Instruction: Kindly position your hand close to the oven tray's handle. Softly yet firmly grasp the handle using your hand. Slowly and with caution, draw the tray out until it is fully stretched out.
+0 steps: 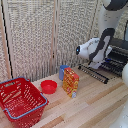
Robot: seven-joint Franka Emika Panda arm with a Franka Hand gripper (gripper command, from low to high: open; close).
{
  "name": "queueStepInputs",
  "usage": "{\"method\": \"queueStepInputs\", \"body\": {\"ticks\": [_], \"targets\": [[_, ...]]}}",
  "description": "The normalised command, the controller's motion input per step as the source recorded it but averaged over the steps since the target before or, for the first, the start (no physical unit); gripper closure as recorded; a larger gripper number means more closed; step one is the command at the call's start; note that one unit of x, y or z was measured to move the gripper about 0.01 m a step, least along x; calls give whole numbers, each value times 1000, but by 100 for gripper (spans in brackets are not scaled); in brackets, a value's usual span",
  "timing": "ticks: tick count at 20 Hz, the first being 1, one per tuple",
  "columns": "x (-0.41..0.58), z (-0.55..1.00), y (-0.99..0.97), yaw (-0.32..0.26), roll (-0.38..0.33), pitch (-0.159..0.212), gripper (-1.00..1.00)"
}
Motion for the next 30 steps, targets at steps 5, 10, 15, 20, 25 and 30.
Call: {"method": "queueStepInputs", "body": {"ticks": [5, 10, 15, 20, 25, 30], "targets": [[0, 169, 841, -85, -25, -44, 100], [0, 5, 904, -63, 0, -72, 100], [0, 0, 687, -65, 14, -43, 100], [57, -6, 121, -22, 12, 0, -100], [93, 266, 9, -20, -1, 0, -100], [118, 547, 49, -7, 24, 0, -100]]}}
